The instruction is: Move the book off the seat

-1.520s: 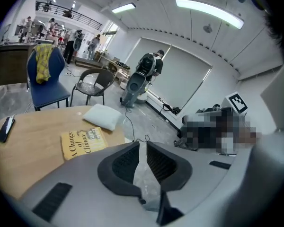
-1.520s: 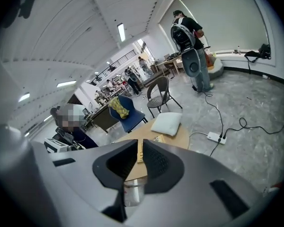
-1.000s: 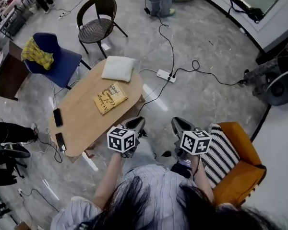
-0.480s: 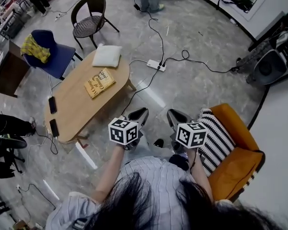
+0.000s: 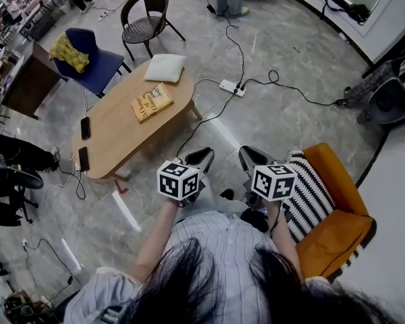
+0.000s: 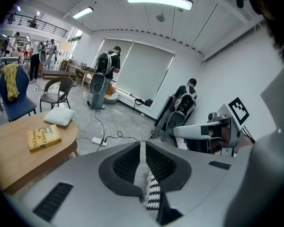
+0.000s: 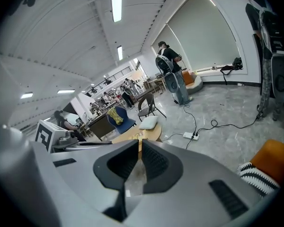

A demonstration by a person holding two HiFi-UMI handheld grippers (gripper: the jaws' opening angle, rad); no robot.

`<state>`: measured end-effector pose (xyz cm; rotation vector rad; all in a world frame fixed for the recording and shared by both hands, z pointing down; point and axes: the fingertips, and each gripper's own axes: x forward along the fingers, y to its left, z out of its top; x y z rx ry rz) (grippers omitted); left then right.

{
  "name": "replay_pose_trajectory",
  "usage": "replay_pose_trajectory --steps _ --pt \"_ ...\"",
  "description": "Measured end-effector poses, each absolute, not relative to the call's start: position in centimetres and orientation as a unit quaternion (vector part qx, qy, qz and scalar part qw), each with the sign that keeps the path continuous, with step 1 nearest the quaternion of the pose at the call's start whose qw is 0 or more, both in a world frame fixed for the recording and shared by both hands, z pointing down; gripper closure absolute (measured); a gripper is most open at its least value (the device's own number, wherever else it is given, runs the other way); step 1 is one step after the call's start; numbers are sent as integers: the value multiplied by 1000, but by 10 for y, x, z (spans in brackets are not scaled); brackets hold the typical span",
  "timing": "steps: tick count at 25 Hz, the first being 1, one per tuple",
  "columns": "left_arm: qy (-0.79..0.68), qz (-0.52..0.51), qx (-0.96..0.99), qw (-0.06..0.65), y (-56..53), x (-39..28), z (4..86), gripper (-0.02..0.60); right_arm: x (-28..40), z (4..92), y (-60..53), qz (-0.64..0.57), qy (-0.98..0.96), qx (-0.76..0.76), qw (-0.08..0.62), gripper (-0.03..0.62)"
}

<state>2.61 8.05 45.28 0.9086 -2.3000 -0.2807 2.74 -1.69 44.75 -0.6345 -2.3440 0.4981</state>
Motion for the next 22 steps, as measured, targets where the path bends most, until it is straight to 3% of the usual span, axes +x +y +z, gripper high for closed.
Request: replay_pose_trajectory --steps 22 --pt "-870 -58 358 335 51 41 469 535 39 456 -43 190 -900 -231 318 562"
